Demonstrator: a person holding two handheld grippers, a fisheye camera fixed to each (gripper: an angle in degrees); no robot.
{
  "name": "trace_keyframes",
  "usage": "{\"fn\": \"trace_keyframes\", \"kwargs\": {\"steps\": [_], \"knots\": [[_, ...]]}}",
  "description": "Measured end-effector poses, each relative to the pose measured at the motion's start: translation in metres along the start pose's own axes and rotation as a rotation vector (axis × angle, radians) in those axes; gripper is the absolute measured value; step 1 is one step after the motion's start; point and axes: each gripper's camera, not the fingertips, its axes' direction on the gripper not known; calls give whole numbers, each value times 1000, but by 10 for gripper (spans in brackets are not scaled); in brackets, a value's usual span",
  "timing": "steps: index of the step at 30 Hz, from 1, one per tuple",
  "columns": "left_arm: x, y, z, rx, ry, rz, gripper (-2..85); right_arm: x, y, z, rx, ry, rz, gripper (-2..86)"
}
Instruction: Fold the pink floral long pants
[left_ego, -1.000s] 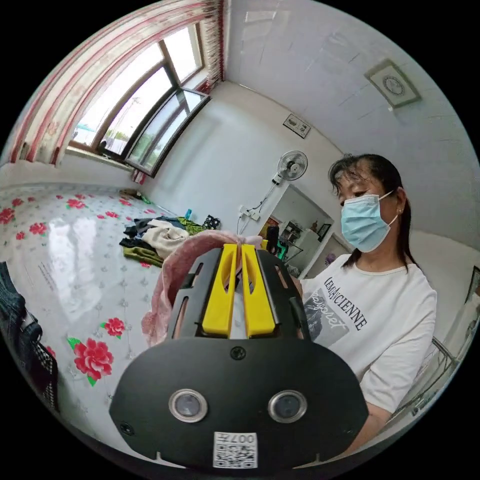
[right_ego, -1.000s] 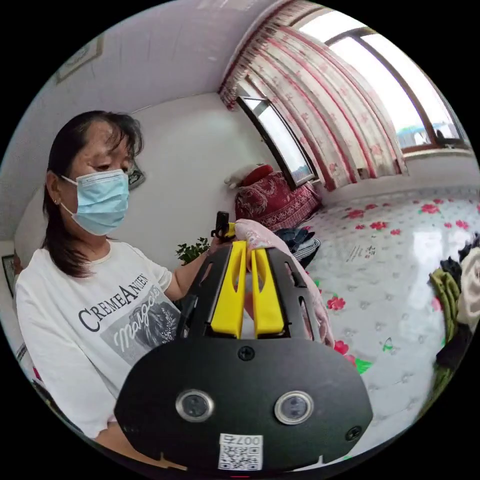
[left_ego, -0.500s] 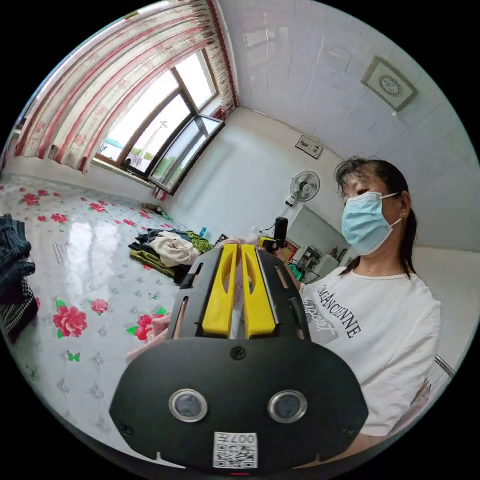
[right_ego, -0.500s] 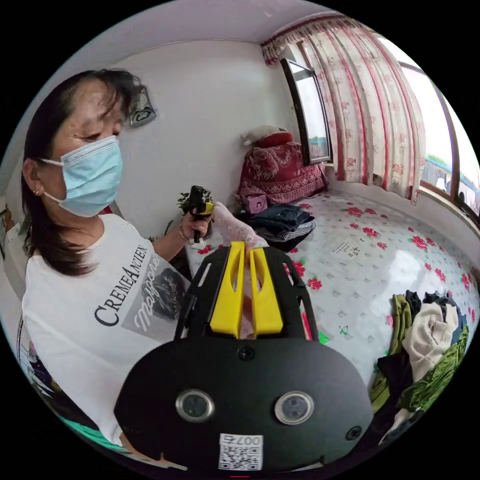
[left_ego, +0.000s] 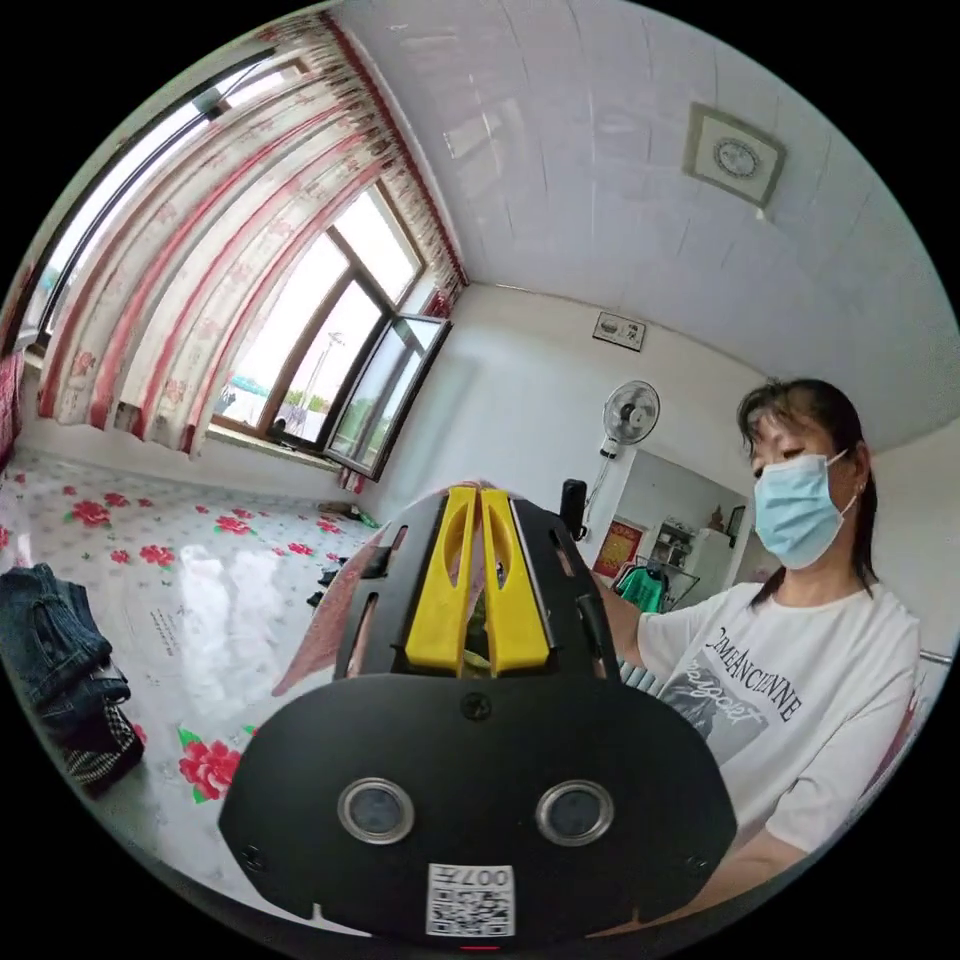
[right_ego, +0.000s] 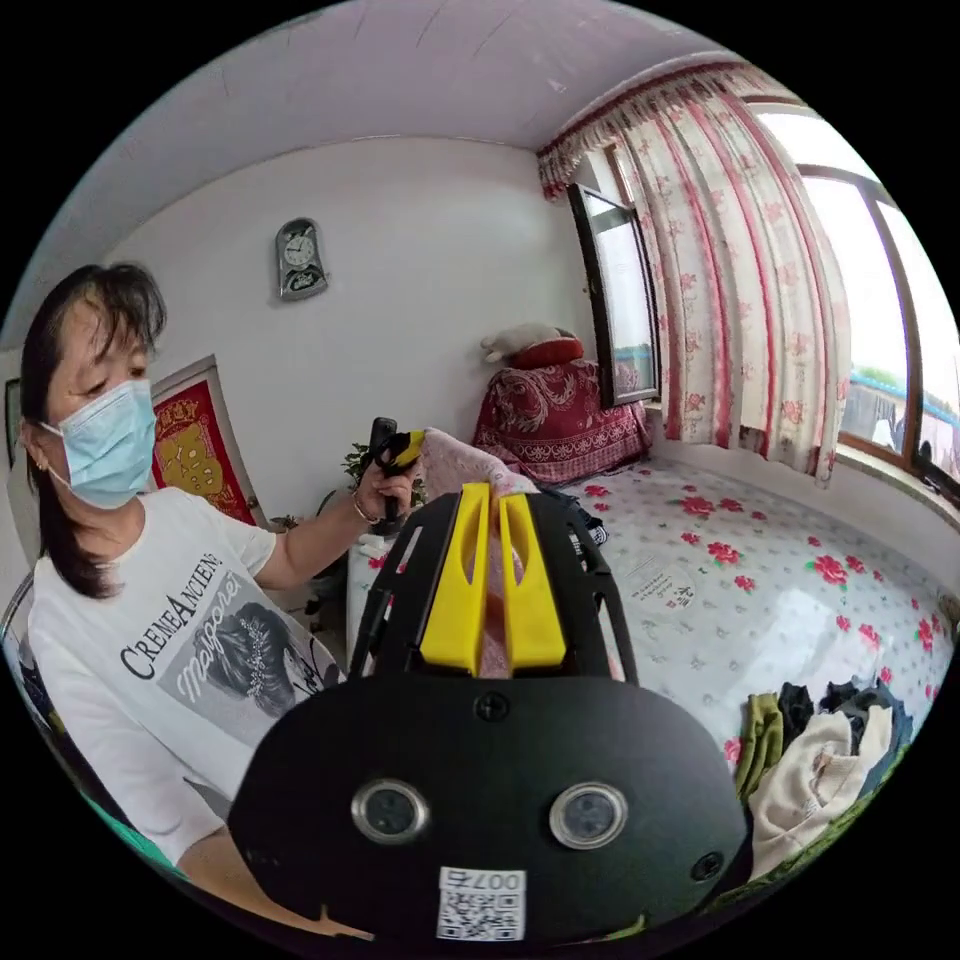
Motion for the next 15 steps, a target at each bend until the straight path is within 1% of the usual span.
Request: {"fn": "trace_keyframes", "kwargs": {"steps": [3,6,8,9,10,11,12,13,14,15], "knots": [[59,46,1,-85,-85,194,-10,-32,17,2,-36,9,-102,-4],[71,109,6,-147,-119,171,-10,-45,61,23,-113,-30,-85,-4],[59,192,11,-234,-131,3,-10,-44,101,48,-183,-52,-6,-4],[49,239,13,-280,-163,-111,-10,-40,134,70,-253,-81,71,-4],[45,264,13,-305,-181,-168,-10,-35,171,97,-340,-103,164,-4],[34,315,17,-382,-219,-287,-10,-32,192,112,-387,-109,217,-4],[28,340,20,-434,-234,-359,-10,-29,235,142,-477,-130,330,-4],[20,384,24,-516,-239,-468,-10,-27,279,172,-576,-152,435,-4],[13,424,28,-591,-268,-564,-10,-28,301,186,-621,-160,481,-4],[8,454,32,-657,-254,-644,-10,-29,341,212,-710,-200,568,-4]]}}
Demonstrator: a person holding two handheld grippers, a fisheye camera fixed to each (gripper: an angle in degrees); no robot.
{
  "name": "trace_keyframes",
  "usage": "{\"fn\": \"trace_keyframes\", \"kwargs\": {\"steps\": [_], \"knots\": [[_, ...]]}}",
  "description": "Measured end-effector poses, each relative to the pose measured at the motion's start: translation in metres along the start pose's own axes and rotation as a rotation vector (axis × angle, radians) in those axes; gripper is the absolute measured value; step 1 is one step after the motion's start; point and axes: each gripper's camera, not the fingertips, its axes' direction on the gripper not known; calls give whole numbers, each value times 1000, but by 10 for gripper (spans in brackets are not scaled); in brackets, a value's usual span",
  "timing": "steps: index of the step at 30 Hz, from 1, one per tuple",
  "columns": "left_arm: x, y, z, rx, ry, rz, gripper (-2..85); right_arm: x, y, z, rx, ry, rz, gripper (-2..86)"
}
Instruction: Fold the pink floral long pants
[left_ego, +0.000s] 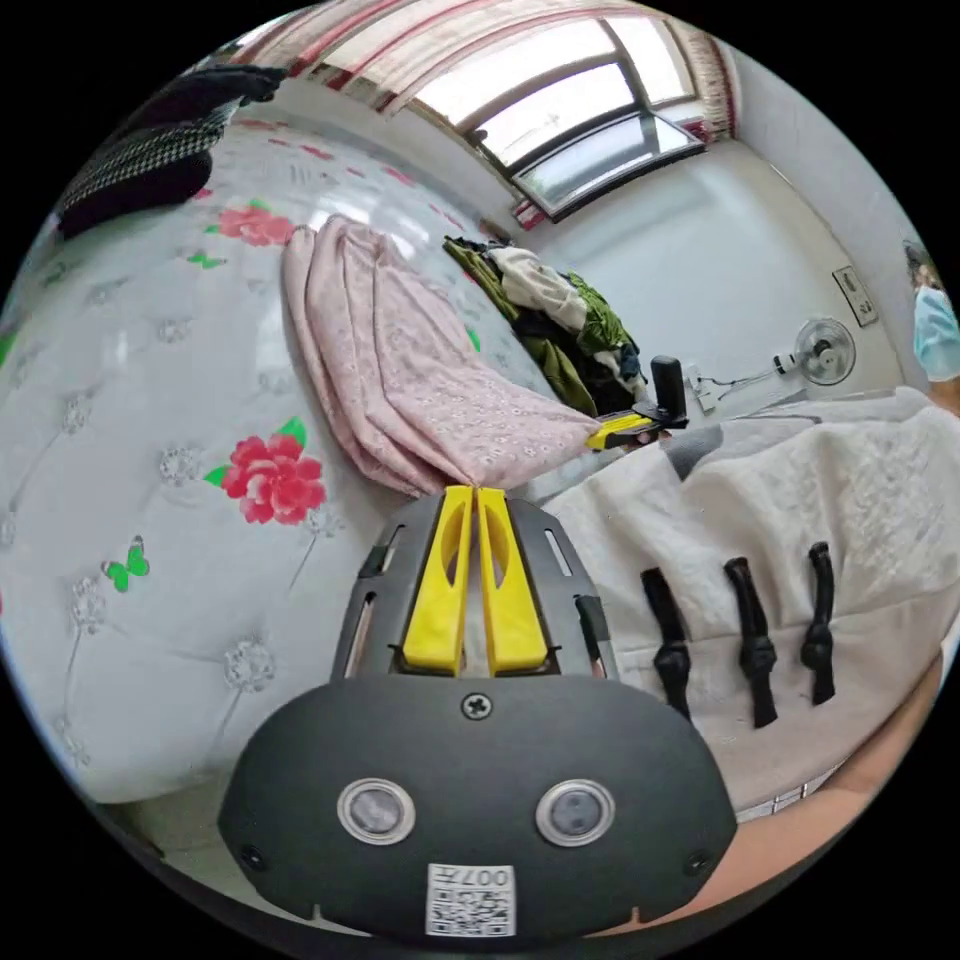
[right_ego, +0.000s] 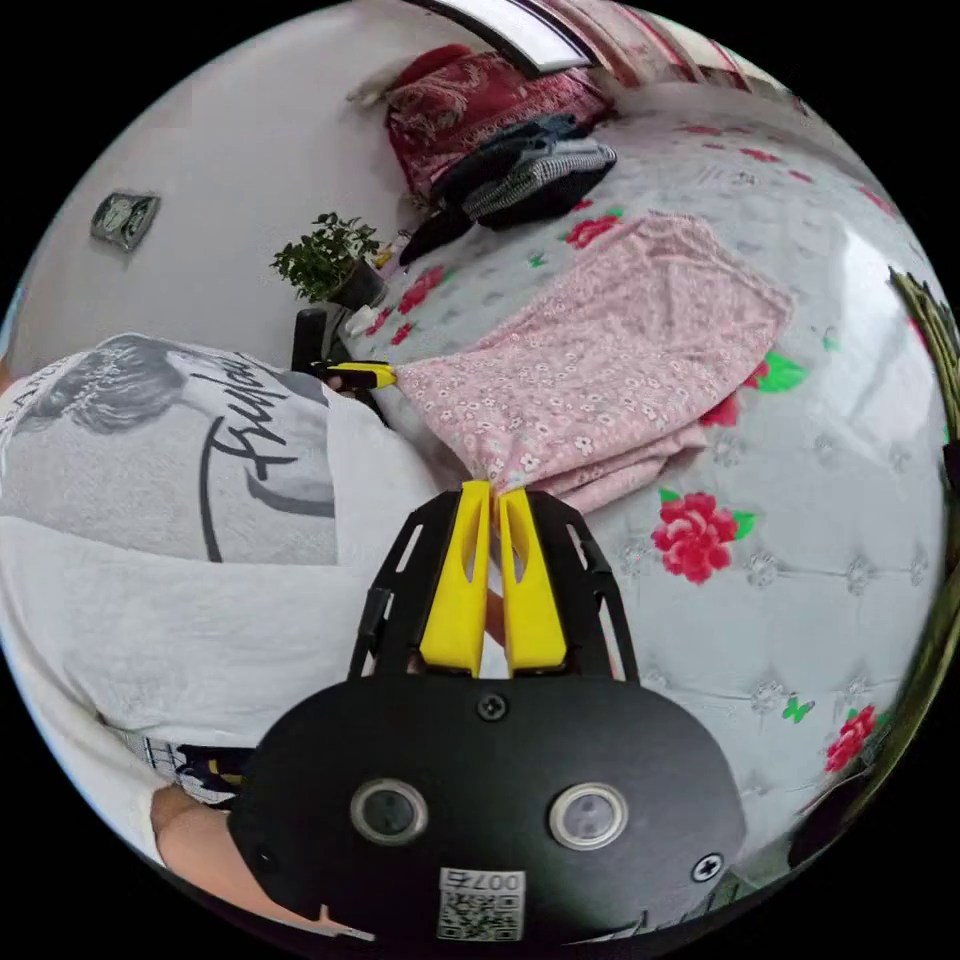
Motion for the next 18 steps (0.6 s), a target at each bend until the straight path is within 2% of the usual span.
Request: {"fn": "trace_keyframes", "kwargs": {"steps": [3,9,14,16,18], "knots": [[-10,10,18,-55,25,-42,-10,24,14,50,-104,-83,106,-4],[17,-35,-14,87,94,68,-9,37,5,-6,97,-186,125,-4],[13,-155,-41,159,85,152,-6,60,-50,-86,265,-181,47,-2],[-5,-213,-50,210,78,99,1,76,-103,-131,348,-130,33,3],[-36,-286,-57,310,74,-1,44,90,-147,-156,410,-26,48,11]]}}
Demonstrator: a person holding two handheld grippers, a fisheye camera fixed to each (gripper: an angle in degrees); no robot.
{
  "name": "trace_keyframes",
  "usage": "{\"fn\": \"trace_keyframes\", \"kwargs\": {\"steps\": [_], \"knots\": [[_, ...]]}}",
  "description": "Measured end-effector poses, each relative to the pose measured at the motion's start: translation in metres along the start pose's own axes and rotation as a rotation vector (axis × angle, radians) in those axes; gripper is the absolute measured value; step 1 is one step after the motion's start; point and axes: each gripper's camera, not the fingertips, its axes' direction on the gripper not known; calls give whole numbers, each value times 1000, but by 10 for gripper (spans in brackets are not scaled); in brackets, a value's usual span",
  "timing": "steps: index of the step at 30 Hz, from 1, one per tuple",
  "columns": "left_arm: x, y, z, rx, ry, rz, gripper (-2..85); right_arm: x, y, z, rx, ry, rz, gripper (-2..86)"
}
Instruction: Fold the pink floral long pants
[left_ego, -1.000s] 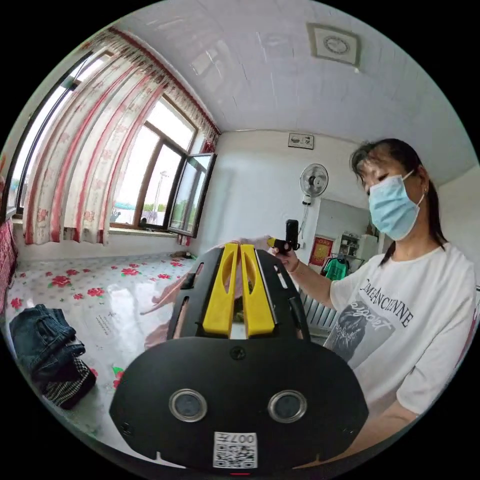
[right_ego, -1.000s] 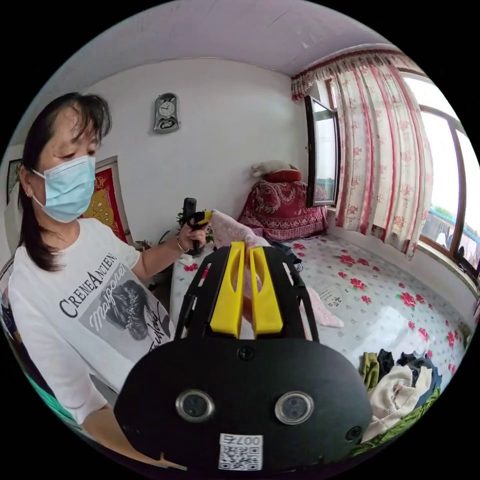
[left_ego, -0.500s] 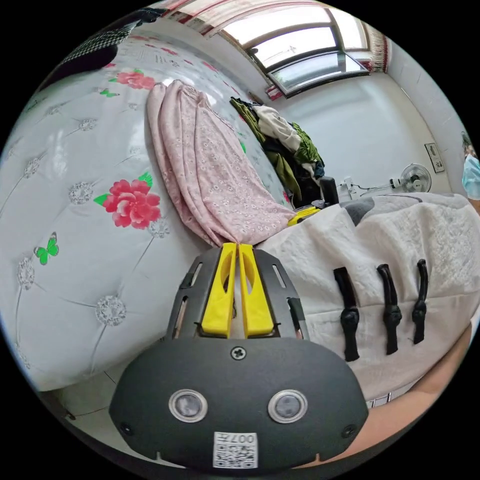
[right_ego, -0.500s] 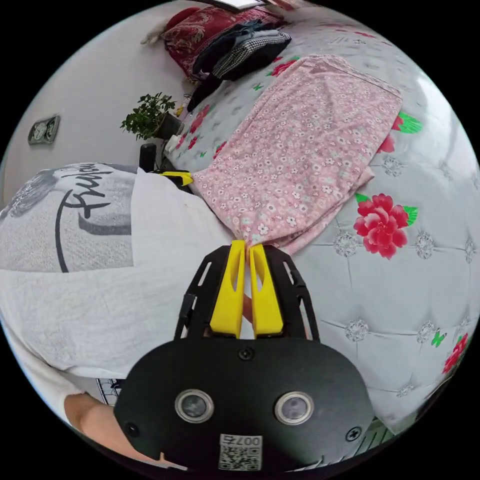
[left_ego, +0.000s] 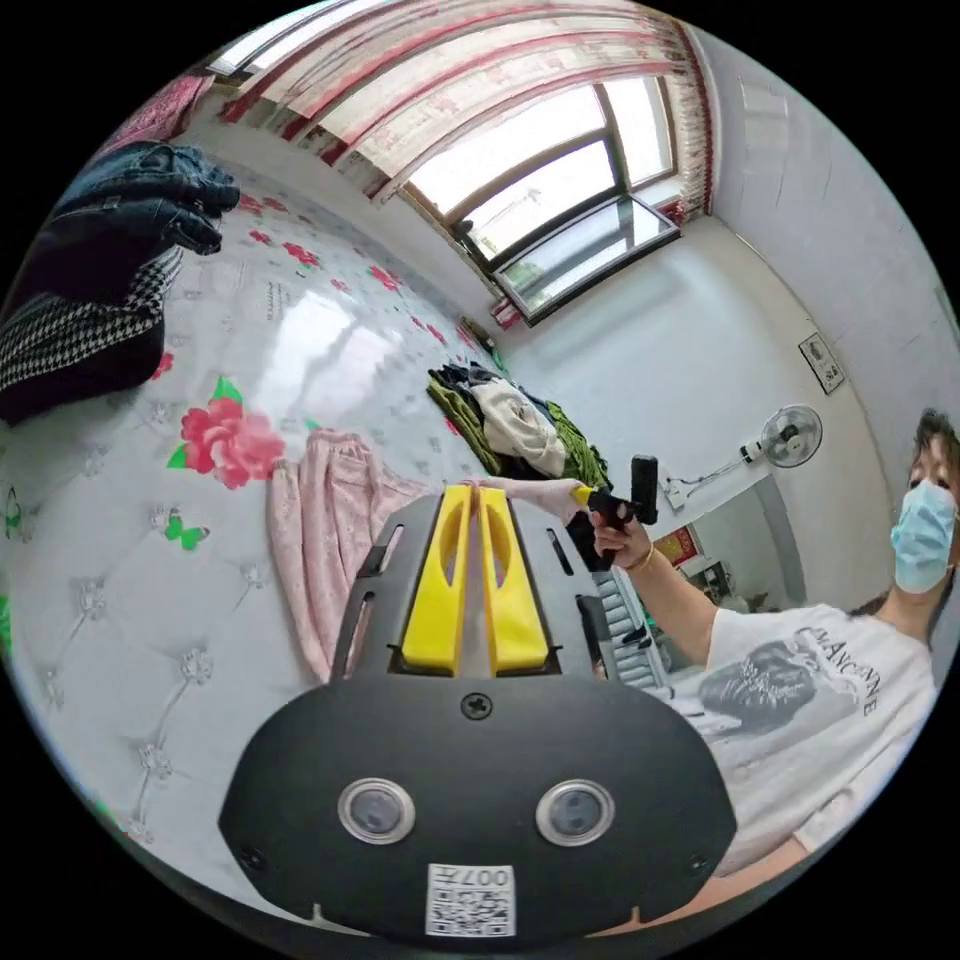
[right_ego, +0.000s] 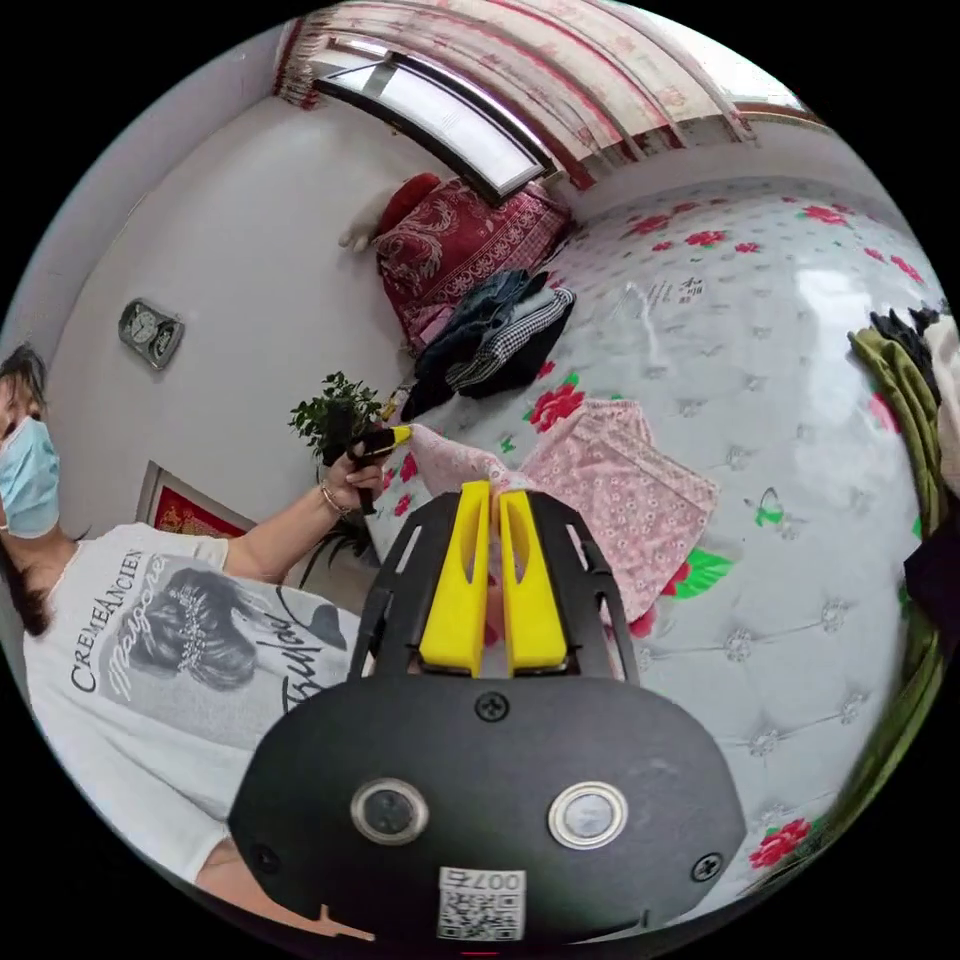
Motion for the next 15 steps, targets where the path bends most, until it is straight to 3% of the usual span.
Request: {"fn": "trace_keyframes", "kwargs": {"steps": [4,7,11,15], "knots": [[-45,-64,12,87,-116,-153,123,55,-71,4,91,269,180,45],[-71,-61,20,81,-170,-174,132,97,-57,15,101,284,294,74],[-116,12,56,-150,-225,-227,136,142,1,43,-19,239,393,101],[-141,70,81,-244,-153,-322,135,176,66,45,-38,167,554,107]]}}
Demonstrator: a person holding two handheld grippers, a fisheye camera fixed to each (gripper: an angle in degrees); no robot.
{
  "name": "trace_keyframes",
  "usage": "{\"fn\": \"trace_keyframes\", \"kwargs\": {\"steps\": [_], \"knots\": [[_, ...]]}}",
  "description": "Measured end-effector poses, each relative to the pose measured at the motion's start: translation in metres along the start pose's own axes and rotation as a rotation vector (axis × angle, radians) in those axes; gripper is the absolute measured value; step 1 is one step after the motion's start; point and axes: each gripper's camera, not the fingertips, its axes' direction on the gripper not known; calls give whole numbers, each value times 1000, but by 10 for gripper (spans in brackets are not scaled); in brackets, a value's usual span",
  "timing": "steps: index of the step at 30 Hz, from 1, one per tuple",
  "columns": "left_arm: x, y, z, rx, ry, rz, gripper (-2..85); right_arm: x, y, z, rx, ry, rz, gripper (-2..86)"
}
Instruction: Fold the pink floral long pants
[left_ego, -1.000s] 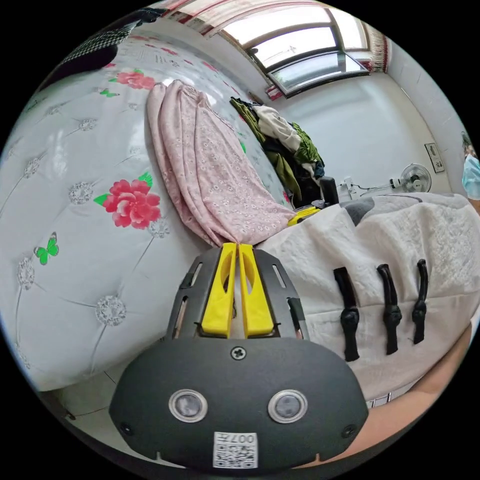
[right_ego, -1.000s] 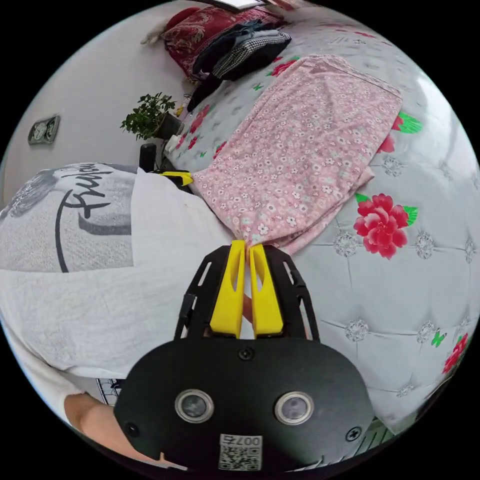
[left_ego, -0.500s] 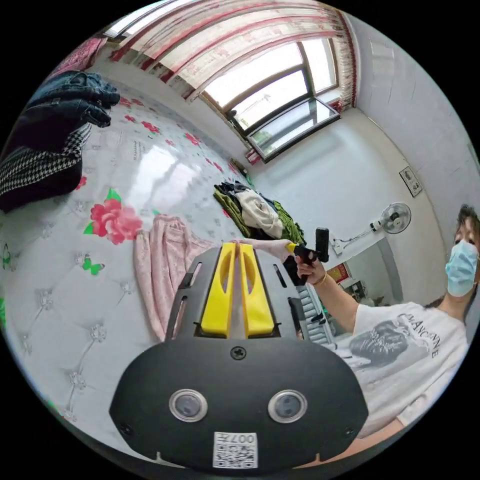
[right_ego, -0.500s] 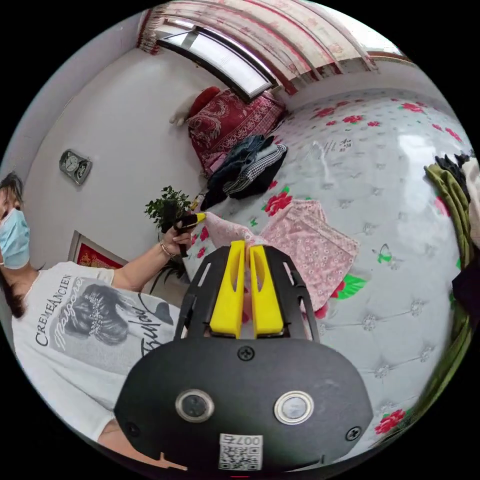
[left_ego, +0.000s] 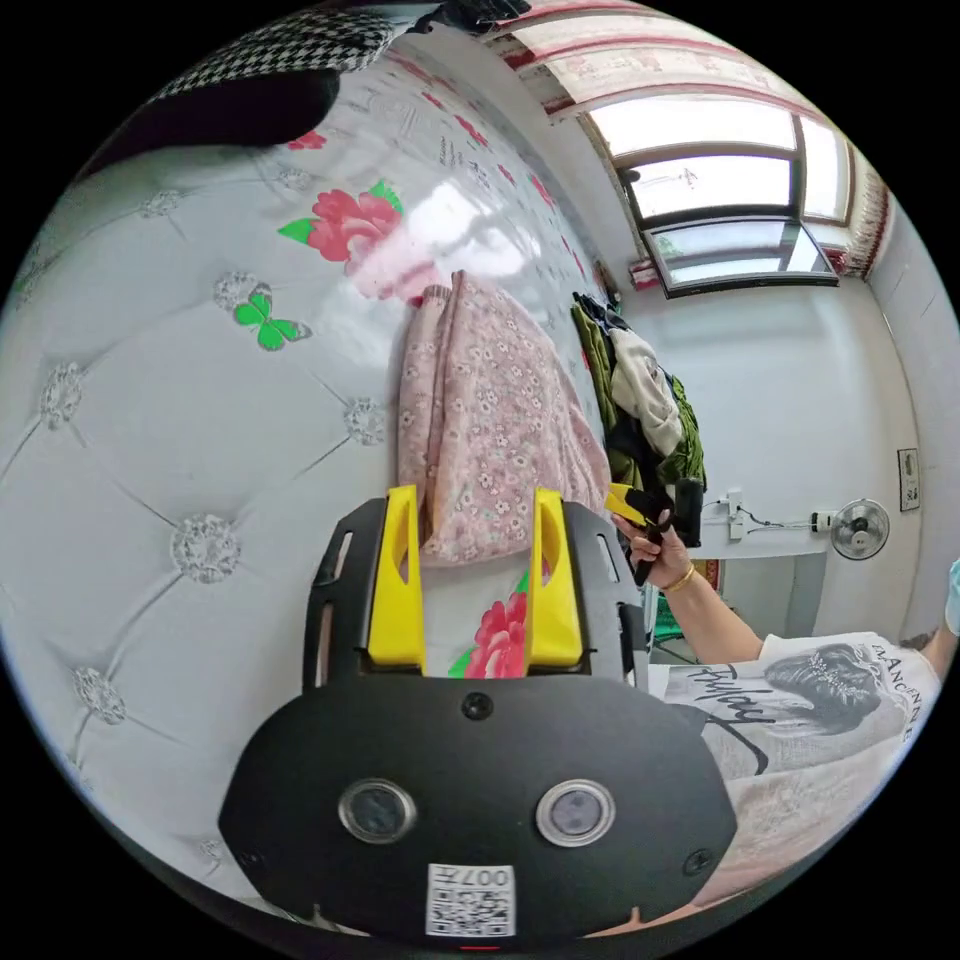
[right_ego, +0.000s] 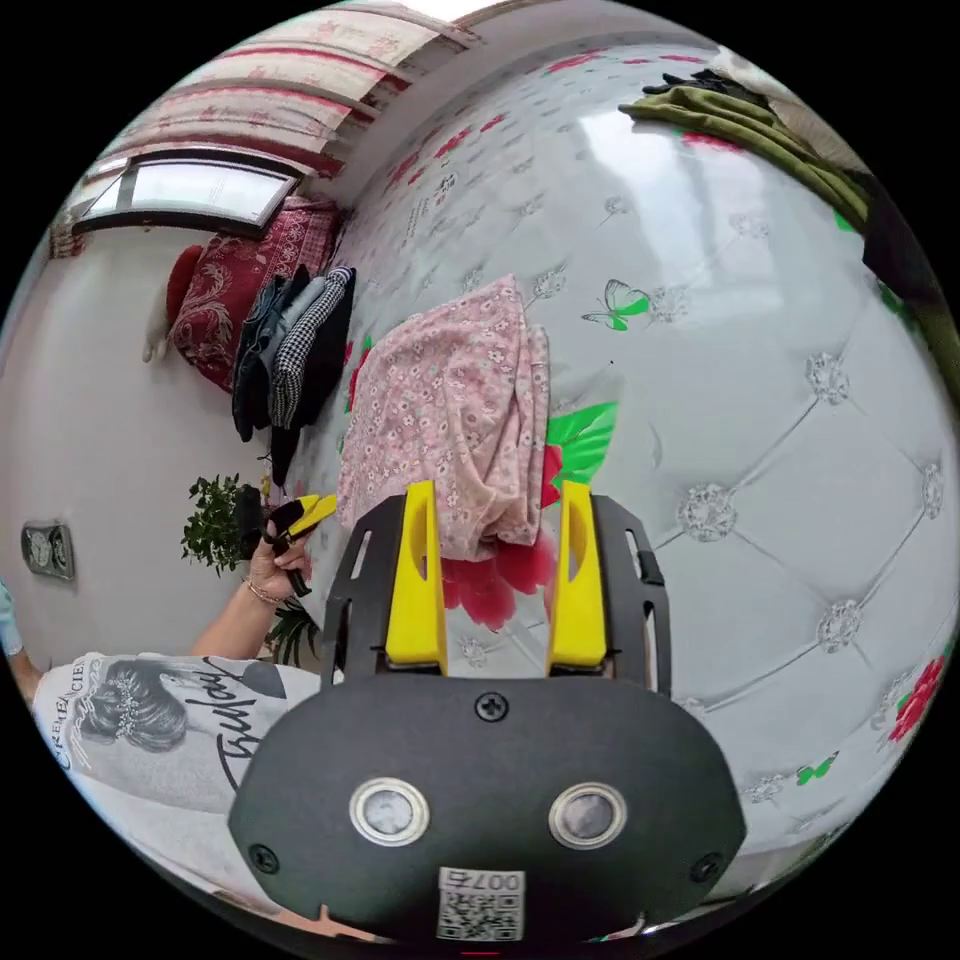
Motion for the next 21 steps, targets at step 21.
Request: {"fn": "trace_keyframes", "kwargs": {"steps": [21], "knots": [[-66,40,-23,-19,208,-109,110,91,28,-35,-76,-197,93,83]]}}
